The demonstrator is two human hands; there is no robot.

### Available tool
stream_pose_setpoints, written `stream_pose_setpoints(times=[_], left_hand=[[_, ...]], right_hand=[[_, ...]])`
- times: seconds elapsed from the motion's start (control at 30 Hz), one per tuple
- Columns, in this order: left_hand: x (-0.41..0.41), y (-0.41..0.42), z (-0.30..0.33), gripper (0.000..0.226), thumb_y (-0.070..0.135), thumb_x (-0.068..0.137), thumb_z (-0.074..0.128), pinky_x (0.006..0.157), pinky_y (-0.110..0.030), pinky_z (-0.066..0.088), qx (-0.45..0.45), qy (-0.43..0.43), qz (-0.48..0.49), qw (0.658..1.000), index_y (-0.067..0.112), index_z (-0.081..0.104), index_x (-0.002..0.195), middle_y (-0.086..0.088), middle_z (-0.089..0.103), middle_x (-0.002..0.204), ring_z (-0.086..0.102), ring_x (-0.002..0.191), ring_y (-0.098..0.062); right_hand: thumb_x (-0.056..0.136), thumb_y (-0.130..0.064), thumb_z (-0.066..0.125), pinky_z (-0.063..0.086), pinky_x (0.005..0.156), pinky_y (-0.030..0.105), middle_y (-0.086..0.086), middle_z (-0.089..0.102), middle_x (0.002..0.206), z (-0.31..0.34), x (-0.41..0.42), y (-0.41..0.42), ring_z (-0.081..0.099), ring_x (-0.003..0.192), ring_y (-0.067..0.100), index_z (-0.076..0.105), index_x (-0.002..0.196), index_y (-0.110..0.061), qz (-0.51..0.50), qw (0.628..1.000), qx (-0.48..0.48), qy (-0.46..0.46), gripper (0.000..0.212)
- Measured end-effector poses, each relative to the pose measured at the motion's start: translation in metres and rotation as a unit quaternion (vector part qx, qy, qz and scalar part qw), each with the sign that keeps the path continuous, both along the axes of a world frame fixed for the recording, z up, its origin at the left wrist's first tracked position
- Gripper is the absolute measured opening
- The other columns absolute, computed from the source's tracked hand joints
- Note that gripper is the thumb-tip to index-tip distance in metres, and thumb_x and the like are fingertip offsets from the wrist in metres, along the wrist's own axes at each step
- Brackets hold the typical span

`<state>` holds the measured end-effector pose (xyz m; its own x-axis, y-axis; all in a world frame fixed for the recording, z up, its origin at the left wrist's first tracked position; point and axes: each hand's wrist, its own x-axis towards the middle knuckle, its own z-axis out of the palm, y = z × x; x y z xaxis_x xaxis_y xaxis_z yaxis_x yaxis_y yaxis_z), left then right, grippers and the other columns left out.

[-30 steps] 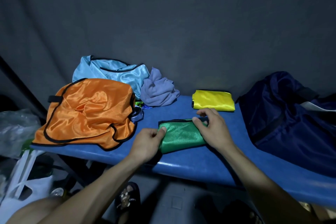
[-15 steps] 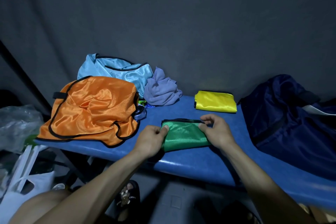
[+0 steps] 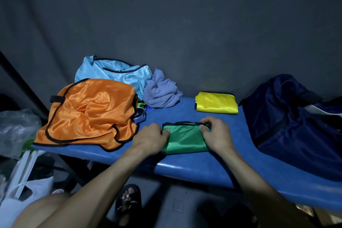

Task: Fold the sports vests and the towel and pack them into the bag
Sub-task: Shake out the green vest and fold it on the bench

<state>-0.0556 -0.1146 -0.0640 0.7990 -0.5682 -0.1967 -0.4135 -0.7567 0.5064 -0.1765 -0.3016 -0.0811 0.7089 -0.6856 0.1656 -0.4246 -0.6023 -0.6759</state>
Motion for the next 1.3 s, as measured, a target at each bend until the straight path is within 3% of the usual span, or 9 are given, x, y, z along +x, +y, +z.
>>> stream_pose_setpoints(times=[0.13,0.27,0.4,0.57,0.8,0.93,1.07,1.23,1.3], left_hand=[[0.003,0.004,-0.002,0.042,0.063,0.095,0.051,0.071,-0.036,0.048,0.031,-0.065,-0.015,0.997,0.022,0.055,0.086,-0.002,0.065,0.089,0.063,0.091,-0.029],[0.016,0.007,0.007,0.027,0.043,0.09,0.07,0.073,-0.037,0.048,-0.102,-0.118,-0.064,0.986,0.025,0.053,0.099,0.007,0.064,0.092,0.059,0.081,-0.019],[0.026,0.003,0.003,0.005,0.03,0.092,0.072,0.08,-0.036,0.054,-0.115,-0.138,-0.121,0.976,0.026,0.071,0.093,0.01,0.073,0.092,0.067,0.087,-0.015],[0.029,0.001,-0.008,0.005,0.032,0.094,0.068,0.076,-0.04,0.057,-0.124,-0.162,-0.096,0.974,0.029,0.072,0.091,0.01,0.074,0.089,0.069,0.086,-0.014],[0.024,-0.005,-0.017,0.01,0.021,0.099,0.054,0.078,-0.046,0.053,-0.094,-0.187,-0.073,0.975,0.024,0.06,0.092,0.002,0.065,0.097,0.062,0.094,-0.024],[0.026,-0.009,-0.023,0.01,0.019,0.101,0.052,0.077,-0.046,0.052,-0.1,-0.172,-0.061,0.978,0.022,0.059,0.094,0.001,0.066,0.098,0.061,0.096,-0.024],[0.026,-0.011,-0.027,0.014,0.02,0.102,0.051,0.073,-0.042,0.05,-0.114,-0.169,-0.048,0.978,0.022,0.061,0.092,0.004,0.067,0.097,0.059,0.094,-0.021],[0.032,-0.009,-0.032,0.018,0.024,0.102,0.055,0.075,-0.043,0.05,-0.139,-0.159,-0.067,0.975,0.022,0.062,0.086,0.008,0.065,0.089,0.057,0.086,-0.018],[0.036,-0.011,-0.034,0.021,0.024,0.102,0.055,0.074,-0.044,0.05,-0.149,-0.138,-0.074,0.976,0.021,0.061,0.082,0.007,0.064,0.084,0.058,0.082,-0.018]], right_hand=[[0.098,-0.022,0.066,0.053,0.093,0.035,0.0,0.074,0.112,0.001,-0.001,0.0,0.067,0.107,0.021,0.074,0.111,-0.013,0.004,1.0,-0.028,0.0,0.018],[0.098,-0.025,0.066,0.052,0.089,0.033,-0.001,0.075,0.112,0.003,-0.002,-0.001,0.067,0.107,0.021,0.076,0.11,-0.015,0.012,0.998,-0.057,0.003,0.019],[0.098,-0.031,0.066,0.052,0.079,0.036,-0.004,0.071,0.108,0.005,-0.002,-0.005,0.065,0.098,0.024,0.077,0.106,-0.022,0.033,0.991,-0.121,0.04,0.017],[0.093,-0.022,0.074,0.055,0.08,0.037,-0.005,0.074,0.097,0.01,0.003,-0.019,0.067,0.091,0.018,0.081,0.094,-0.017,0.101,0.989,-0.106,0.009,0.009],[0.089,-0.014,0.078,0.048,0.066,0.017,-0.014,0.069,0.076,0.009,0.012,-0.028,0.061,0.07,0.004,0.08,0.087,-0.018,0.08,0.995,0.061,-0.021,0.004],[0.092,-0.01,0.074,0.057,0.084,0.029,-0.004,0.075,0.093,0.009,0.021,-0.03,0.07,0.09,0.013,0.077,0.086,-0.017,0.036,0.972,0.23,-0.02,0.01],[0.09,0.0,0.073,0.054,0.071,0.016,0.001,0.074,0.093,0.013,0.026,-0.031,0.068,0.084,0.011,0.077,0.09,-0.01,-0.011,0.941,0.334,-0.05,0.01],[0.096,-0.002,0.064,0.046,0.056,0.026,0.008,0.074,0.092,0.016,0.032,-0.039,0.058,0.068,0.016,0.078,0.101,-0.012,0.0,0.922,0.386,0.031,0.017],[0.099,0.002,0.054,0.049,0.058,0.025,0.008,0.074,0.092,0.019,0.037,-0.036,0.062,0.072,0.018,0.077,0.101,-0.008,0.011,0.923,0.382,0.037,0.025]])
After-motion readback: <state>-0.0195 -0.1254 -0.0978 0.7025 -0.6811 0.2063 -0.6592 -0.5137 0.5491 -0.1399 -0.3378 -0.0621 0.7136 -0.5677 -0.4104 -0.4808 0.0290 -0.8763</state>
